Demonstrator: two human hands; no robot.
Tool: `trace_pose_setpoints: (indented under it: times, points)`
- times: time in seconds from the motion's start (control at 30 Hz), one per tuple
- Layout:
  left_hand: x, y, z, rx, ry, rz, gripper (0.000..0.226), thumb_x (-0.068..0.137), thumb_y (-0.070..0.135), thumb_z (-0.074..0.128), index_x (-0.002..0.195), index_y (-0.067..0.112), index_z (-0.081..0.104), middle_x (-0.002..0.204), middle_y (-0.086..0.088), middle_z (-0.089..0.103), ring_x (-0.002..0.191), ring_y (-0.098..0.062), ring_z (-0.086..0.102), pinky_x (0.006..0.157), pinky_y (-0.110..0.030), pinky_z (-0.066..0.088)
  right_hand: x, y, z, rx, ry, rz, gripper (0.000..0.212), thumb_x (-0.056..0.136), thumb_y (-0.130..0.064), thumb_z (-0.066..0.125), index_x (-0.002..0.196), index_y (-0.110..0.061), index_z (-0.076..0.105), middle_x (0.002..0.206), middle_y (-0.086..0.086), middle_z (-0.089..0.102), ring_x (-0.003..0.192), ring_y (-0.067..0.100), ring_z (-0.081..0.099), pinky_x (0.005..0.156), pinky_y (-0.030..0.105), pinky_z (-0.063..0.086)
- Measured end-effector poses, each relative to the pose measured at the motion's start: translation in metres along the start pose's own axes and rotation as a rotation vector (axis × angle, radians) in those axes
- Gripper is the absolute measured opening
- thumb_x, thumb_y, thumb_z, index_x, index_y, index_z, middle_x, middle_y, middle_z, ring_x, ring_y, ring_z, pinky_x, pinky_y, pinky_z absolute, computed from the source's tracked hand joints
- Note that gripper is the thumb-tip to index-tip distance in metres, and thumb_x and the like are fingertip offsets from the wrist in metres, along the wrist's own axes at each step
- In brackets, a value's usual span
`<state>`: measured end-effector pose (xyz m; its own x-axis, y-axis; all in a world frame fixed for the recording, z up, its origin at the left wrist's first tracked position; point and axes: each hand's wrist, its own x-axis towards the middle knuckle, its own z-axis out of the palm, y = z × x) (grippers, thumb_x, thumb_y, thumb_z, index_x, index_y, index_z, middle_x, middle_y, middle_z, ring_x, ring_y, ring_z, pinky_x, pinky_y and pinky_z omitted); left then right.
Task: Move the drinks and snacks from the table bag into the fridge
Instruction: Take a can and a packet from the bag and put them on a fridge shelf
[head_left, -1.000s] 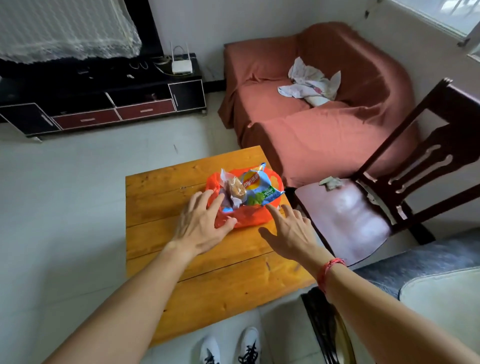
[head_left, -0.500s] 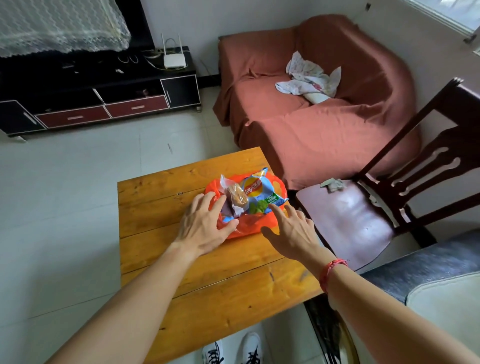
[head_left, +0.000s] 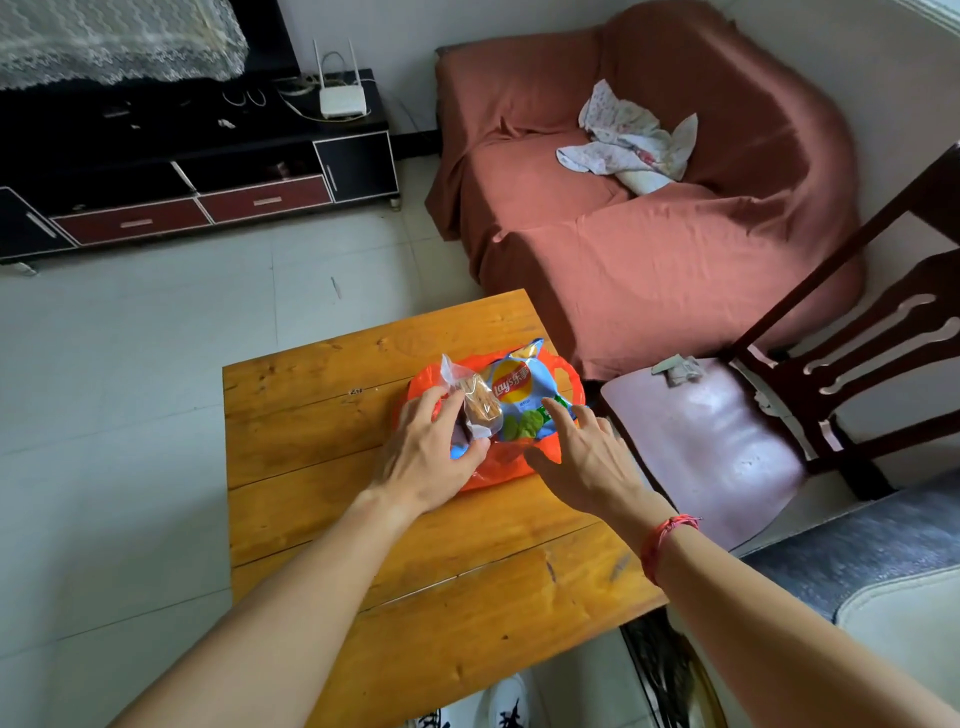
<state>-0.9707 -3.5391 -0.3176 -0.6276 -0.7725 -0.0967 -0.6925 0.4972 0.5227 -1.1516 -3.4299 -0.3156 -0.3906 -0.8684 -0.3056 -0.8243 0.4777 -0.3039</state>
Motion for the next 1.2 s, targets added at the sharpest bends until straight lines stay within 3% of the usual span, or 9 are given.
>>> trace_pose_setpoints:
  times: [0.17,0.37,0.53,0.7,0.93,1.07,1.2]
  points:
    - [0.024,-0.009,0.038,-0.11,-0.059,-0.103,0.061,0.088,0.023,0.064,0.143,0.009,0.042,0.139,-0.007,0.041,0.128,-0.028,0.044,0.103,-0.041,0.044,0.033,-0.004,0.017,0.113,-0.01,0.003,0.078,0.093,-0.053,0.06,0.156,-0.02,0.027,0.141,0.017,0.046,0.125,0.04,0.049,0.094,0.047,0.048]
    - [0.056,-0.028,0.068,-0.279,-0.075,-0.305,0.053,0.092,0.015,0.059,0.142,0.01,0.044,0.136,-0.008,0.05,0.127,-0.025,0.046,0.105,-0.035,0.04,0.074,-0.009,0.049,0.186,-0.071,-0.007,0.083,0.087,-0.047,0.067,0.154,-0.019,0.026,0.133,0.019,0.05,0.121,0.041,0.051,0.094,0.048,0.048]
    - [0.076,-0.051,0.079,-0.354,-0.046,-0.425,0.035,0.091,0.008,0.054,0.126,0.013,0.056,0.122,-0.005,0.056,0.105,-0.019,0.052,0.082,-0.027,0.041,0.104,-0.019,0.068,0.209,-0.101,-0.011,0.077,0.086,-0.037,0.067,0.151,-0.019,0.03,0.126,0.02,0.05,0.114,0.043,0.054,0.091,0.048,0.05]
    - [0.078,-0.064,0.09,-0.39,-0.022,-0.428,0.031,0.088,0.013,0.058,0.118,0.019,0.062,0.113,-0.001,0.063,0.102,-0.02,0.057,0.08,-0.03,0.047,0.129,-0.034,0.083,0.266,-0.08,0.011,0.069,0.084,-0.053,0.058,0.141,-0.019,0.039,0.115,0.019,0.056,0.108,0.043,0.056,0.085,0.049,0.051]
    - [0.085,-0.089,0.109,-0.347,-0.097,-0.593,0.029,0.077,0.03,0.072,0.1,0.015,0.062,0.099,-0.005,0.065,0.089,-0.027,0.059,0.069,-0.029,0.042,0.154,-0.038,0.101,0.252,-0.146,0.022,0.08,0.081,-0.039,0.074,0.145,-0.013,0.035,0.12,0.023,0.058,0.108,0.044,0.058,0.083,0.043,0.046]
    - [0.096,-0.093,0.118,-0.294,-0.065,-0.647,0.043,0.075,0.041,0.075,0.1,0.01,0.06,0.098,-0.005,0.055,0.084,-0.024,0.051,0.07,-0.029,0.041,0.161,-0.037,0.107,0.247,-0.111,0.046,0.078,0.082,-0.042,0.074,0.142,-0.01,0.036,0.121,0.021,0.061,0.111,0.042,0.06,0.084,0.043,0.046]
    - [0.105,-0.094,0.119,-0.315,-0.071,-0.731,0.035,0.072,0.038,0.079,0.073,0.017,0.051,0.076,-0.001,0.056,0.065,-0.022,0.052,0.056,-0.027,0.039,0.168,-0.036,0.109,0.219,-0.101,0.096,0.08,0.076,-0.044,0.078,0.137,-0.007,0.04,0.118,0.019,0.066,0.111,0.041,0.061,0.078,0.041,0.045]
